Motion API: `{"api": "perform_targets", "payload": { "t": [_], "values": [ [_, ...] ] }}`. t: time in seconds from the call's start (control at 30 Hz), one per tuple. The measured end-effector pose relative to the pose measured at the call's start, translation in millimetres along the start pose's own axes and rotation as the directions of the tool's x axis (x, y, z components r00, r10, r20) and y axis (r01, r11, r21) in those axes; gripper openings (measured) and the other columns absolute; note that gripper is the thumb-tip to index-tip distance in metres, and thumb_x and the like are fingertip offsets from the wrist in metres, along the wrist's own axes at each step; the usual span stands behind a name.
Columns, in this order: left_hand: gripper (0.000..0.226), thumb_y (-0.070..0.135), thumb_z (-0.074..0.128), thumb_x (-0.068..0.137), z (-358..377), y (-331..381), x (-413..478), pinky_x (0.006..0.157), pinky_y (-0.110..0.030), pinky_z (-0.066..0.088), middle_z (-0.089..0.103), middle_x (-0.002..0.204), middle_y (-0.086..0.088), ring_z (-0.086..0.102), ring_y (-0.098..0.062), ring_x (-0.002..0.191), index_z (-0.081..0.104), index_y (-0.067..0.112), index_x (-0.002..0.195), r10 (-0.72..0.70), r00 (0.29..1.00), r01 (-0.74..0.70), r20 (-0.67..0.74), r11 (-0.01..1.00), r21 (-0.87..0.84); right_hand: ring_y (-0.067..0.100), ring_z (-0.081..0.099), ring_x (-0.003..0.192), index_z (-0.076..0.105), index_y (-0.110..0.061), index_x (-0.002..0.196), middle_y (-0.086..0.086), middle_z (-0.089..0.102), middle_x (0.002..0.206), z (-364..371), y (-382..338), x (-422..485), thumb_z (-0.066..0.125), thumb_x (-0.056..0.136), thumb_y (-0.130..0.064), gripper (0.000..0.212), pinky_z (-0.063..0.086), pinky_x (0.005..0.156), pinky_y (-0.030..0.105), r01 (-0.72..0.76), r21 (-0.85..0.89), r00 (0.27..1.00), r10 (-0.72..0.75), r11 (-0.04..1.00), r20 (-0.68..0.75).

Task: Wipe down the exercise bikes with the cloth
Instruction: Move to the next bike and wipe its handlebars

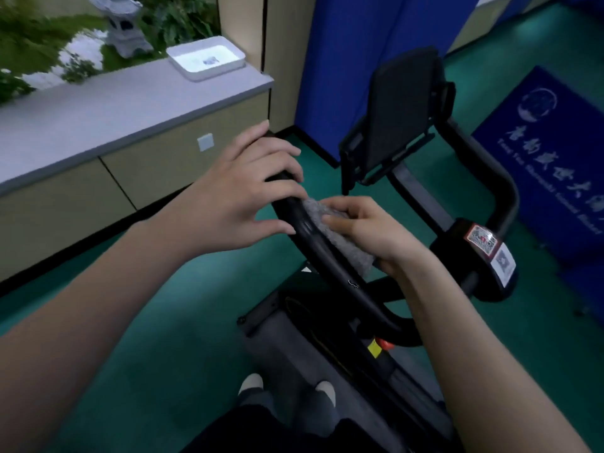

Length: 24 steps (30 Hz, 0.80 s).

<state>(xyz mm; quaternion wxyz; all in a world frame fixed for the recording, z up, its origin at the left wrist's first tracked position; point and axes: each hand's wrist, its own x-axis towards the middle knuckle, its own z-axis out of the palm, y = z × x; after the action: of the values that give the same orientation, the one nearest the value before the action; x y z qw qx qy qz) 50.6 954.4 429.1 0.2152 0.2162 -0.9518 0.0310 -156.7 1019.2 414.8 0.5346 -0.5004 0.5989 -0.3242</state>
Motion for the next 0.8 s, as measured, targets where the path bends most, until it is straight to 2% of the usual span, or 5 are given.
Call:
{"api": "perform_targets", "payload": {
  "t": [0.3,0.5,0.63,0.7,0.8],
  "values": [
    [0.042,0.053,0.059,0.079,2.5,0.3,0.2,0.118,-0.04,0.005,0.059,0.107,0.002,0.045,-0.021,0.122,0.067,0.019,0.104,-0.011,0.999,0.01,-0.032,0.999,-0.035,0.027,0.065,0.086,0.063,0.002,0.111,0.019,0.068,0.102,-28.8,19.0,-8.5,0.049,0.095,-0.002,0.021,0.053,0.082,0.035,-0.167,0.035,0.938,0.148,0.985,0.315],
    [0.042,0.053,0.058,0.08,1.1,3.0,-0.5,0.119,-0.043,0.005,0.058,0.109,0.003,0.043,-0.02,0.124,0.066,0.021,0.106,-0.031,1.0,0.031,0.004,0.999,-0.026,0.017,0.069,0.07,0.057,0.008,0.117,0.016,0.067,0.094,-21.9,16.7,11.6,0.046,0.094,0.004,0.026,0.057,0.067,0.026,-0.237,0.167,0.897,0.15,0.957,0.415],
    [0.044,0.054,0.064,0.078,-2.2,8.4,0.5,0.119,-0.048,0.006,0.058,0.111,0.002,0.042,-0.022,0.127,0.066,0.021,0.107,-0.065,0.997,0.065,0.028,0.998,-0.017,0.019,0.068,0.076,0.06,0.005,0.117,0.016,0.068,0.098,-37.2,20.7,2.7,0.052,0.092,-0.001,0.028,0.057,0.07,0.027,-0.276,0.057,0.807,0.199,0.959,0.556],
    [0.051,0.058,0.063,0.076,-1.8,14.3,0.8,0.119,-0.05,0.001,0.058,0.116,0.0,0.037,-0.024,0.133,0.066,0.021,0.111,-0.076,0.996,0.076,0.045,0.997,0.003,0.02,0.068,0.079,0.063,0.004,0.114,0.017,0.069,0.1,-44.0,20.2,-7.3,0.053,0.093,-0.002,0.024,0.056,0.073,0.027,-0.244,-0.006,0.82,0.21,0.97,0.533],
    [0.056,0.063,0.059,0.077,5.7,28.3,-2.3,0.118,-0.05,-0.005,0.057,0.123,0.001,0.03,-0.023,0.139,0.064,0.023,0.117,-0.053,0.996,0.054,0.068,0.998,-0.015,0.013,0.067,0.074,0.068,-0.001,0.104,0.009,0.071,0.088,-39.3,14.7,-23.9,0.052,0.094,0.0,0.019,0.054,0.07,0.022,-0.129,-0.063,0.951,0.142,0.99,0.275]
  ]
}}
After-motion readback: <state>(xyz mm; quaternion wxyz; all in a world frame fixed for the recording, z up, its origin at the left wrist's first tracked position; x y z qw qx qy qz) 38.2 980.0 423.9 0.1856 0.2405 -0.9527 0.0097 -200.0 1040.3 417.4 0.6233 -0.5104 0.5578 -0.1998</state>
